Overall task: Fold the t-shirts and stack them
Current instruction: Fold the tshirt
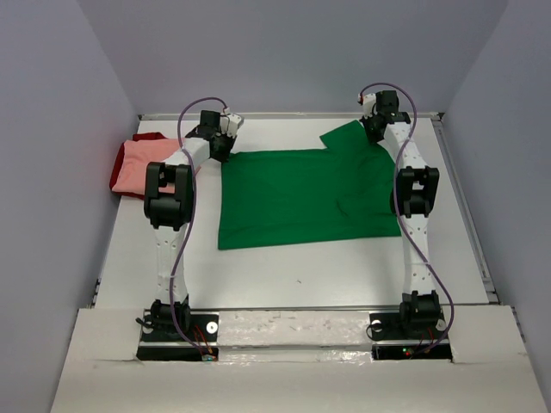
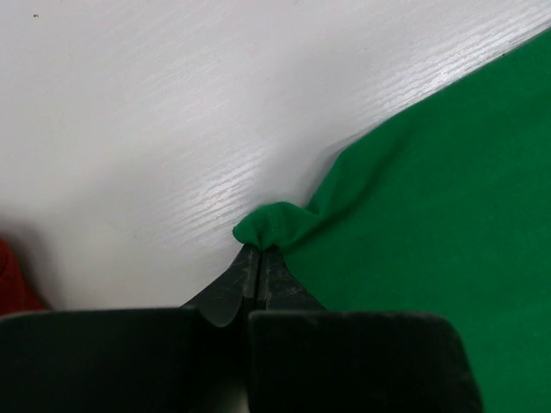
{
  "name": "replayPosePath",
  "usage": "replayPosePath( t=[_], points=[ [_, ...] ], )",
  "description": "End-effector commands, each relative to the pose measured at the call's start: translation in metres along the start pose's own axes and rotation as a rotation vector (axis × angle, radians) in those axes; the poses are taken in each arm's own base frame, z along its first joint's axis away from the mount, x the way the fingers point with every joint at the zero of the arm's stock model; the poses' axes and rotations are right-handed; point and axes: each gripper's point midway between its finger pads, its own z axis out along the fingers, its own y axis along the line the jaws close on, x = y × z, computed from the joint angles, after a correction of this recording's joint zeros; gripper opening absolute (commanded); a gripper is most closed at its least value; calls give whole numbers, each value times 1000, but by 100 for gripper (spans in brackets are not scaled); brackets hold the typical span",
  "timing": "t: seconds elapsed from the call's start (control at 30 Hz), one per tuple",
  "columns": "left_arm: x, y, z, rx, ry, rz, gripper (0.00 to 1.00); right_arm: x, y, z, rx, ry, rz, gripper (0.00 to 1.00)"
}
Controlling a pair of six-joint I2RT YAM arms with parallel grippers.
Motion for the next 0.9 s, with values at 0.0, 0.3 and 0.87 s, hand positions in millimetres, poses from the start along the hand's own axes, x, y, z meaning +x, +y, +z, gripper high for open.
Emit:
replayPosePath(
  t=[0.0,0.3,0.87],
  points=[
    [-28,5,-30,-22,-53,26,0,-6,-4,-2,21,-20,-10,0],
    [-38,3,-42,-15,-80,38,0,-12,-13,-20,50,-29,-31,0],
    [-41,-7,-56,22,-92,53,0,-30,-20,-56,64,-80,-36,0]
  ],
)
